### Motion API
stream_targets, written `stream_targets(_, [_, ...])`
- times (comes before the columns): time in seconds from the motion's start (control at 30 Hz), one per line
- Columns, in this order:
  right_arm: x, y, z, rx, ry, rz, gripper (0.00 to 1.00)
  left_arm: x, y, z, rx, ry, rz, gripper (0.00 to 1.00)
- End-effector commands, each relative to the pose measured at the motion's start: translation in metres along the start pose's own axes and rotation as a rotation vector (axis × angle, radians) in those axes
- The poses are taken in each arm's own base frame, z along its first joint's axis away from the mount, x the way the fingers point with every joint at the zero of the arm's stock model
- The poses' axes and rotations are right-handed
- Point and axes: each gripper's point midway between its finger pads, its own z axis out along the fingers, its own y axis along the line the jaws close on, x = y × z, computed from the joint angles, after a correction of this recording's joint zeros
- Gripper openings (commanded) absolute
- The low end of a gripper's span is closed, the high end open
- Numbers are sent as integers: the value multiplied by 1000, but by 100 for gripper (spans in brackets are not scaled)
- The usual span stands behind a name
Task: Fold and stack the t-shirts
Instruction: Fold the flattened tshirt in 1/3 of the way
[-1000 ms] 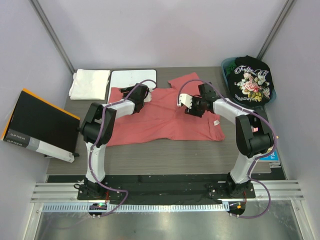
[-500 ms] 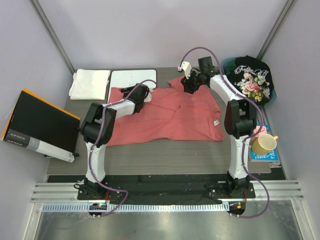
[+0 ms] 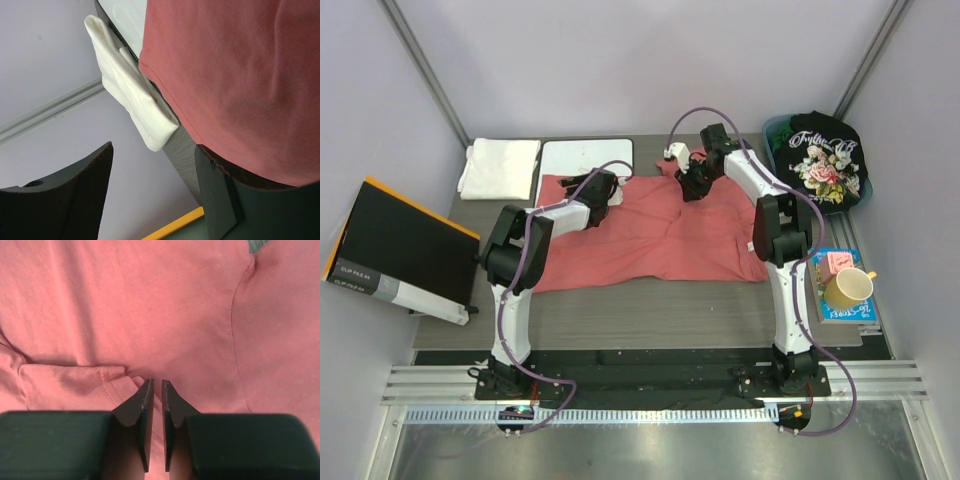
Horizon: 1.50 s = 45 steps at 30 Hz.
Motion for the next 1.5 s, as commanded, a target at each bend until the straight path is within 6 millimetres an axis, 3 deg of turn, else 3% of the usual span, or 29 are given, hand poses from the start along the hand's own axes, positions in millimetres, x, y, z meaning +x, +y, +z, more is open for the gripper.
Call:
stream_targets(0.0, [-12,-2,-13,31,-11,-60,12,0,8,-3,-25,4,-38,67])
stream_targets(0.1, [-10,0,-14,24,0,-56,16,-1,8,-2,-24,2,-37,67])
stream_targets(0.27, [-14,3,-20,8,-2,-27,46,-2,8,0,-22,0,-33,67])
stream_targets(0.37, [-19,6,-21,-16,-14,0,50,-3,8,1,-22,-3,-34,67])
stream_targets(0.67, [-2,37,-18,-161,37,0,49,-4,7,1,-20,-5,-33,67])
stream_targets(0.77, [-3,29,-18,-113,38,22,44,-4,5,1,-16,-5,-31,67])
stream_targets(0.87, [-20,13,-18,-37,-32,-6,43,-2,3,1,-5,2,-22,67])
stream_targets(1.0, [-26,15,-16,-56,-42,-15,44,-1,4,0,-6,3,-22,67])
stream_targets(1.13, [-26,43,-16,-192,-25,-14,48,0,5,-1,-8,4,-21,67])
stream_targets(1.23, [-26,53,-14,-230,-24,-24,50,1,3,0,-5,8,-20,67])
stream_targets(1.47, [-9,54,3,-245,20,13,51,1,0,0,-1,8,-20,67])
